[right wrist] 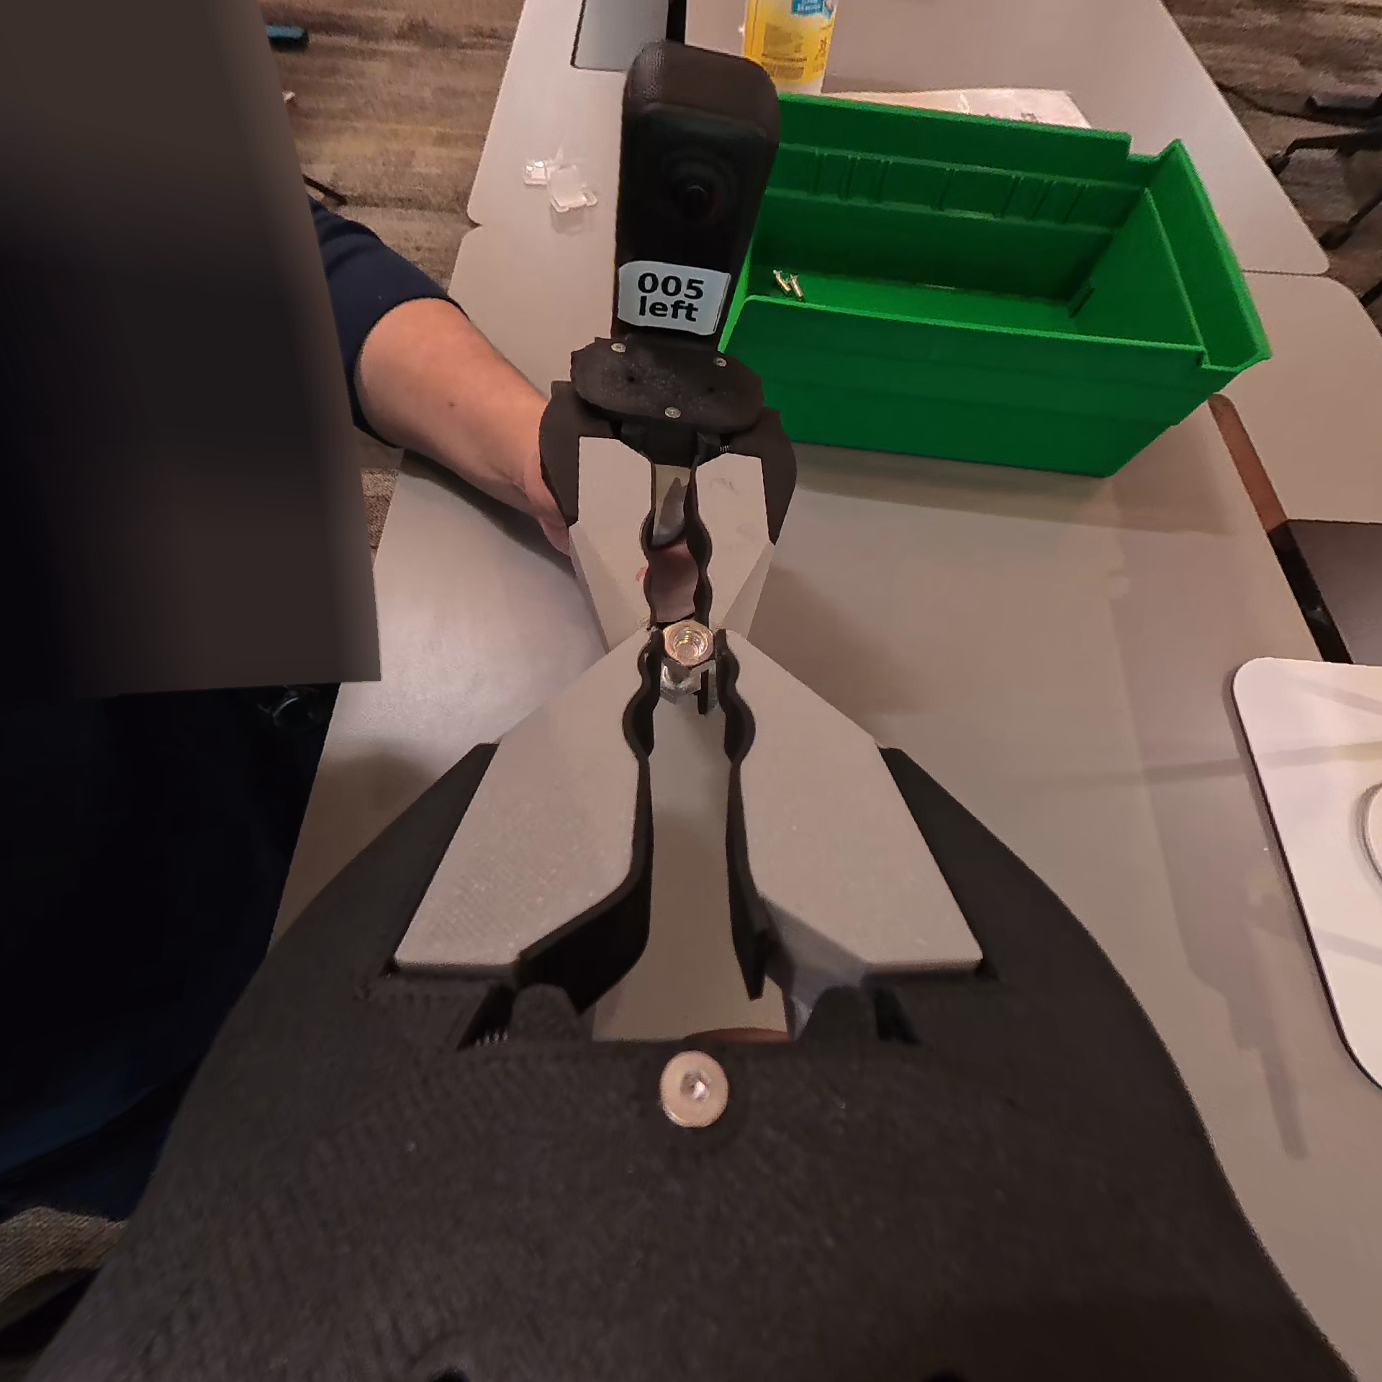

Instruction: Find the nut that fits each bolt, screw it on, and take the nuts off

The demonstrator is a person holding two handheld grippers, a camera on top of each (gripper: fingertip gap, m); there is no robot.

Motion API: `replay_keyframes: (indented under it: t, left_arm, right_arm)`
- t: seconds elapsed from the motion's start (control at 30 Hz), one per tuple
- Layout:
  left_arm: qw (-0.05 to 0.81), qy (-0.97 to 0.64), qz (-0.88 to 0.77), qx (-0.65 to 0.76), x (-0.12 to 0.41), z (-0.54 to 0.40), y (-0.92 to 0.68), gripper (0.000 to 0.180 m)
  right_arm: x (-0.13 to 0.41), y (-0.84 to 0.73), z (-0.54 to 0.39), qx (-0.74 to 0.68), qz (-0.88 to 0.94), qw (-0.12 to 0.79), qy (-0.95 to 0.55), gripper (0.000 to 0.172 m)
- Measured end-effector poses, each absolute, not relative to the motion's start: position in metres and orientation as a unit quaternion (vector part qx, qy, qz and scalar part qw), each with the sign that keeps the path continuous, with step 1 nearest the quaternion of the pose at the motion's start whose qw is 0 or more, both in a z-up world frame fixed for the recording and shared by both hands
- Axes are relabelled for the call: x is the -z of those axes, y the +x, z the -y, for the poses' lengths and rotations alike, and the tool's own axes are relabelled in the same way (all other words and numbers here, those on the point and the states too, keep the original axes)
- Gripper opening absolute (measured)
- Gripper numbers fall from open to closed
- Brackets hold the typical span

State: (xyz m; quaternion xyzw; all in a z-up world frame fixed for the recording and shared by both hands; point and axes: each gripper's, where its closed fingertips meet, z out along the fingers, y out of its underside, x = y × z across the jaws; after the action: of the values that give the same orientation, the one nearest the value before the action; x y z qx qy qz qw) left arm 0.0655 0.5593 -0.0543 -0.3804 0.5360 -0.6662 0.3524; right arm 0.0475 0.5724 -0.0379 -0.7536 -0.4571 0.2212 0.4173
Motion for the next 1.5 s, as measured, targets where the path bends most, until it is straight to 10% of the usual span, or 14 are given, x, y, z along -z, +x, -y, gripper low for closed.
replay_keyframes:
  t: [1.5]
  left_arm:
    - [0.376, -0.38, -0.535, 0.654, 0.0519, -0.5622, 0.0653, 0.012]
  right_arm:
    - [0.0387, 0.0463, -0.5749, -0.247, 0.443, 0.443, -0.74, 0.012]
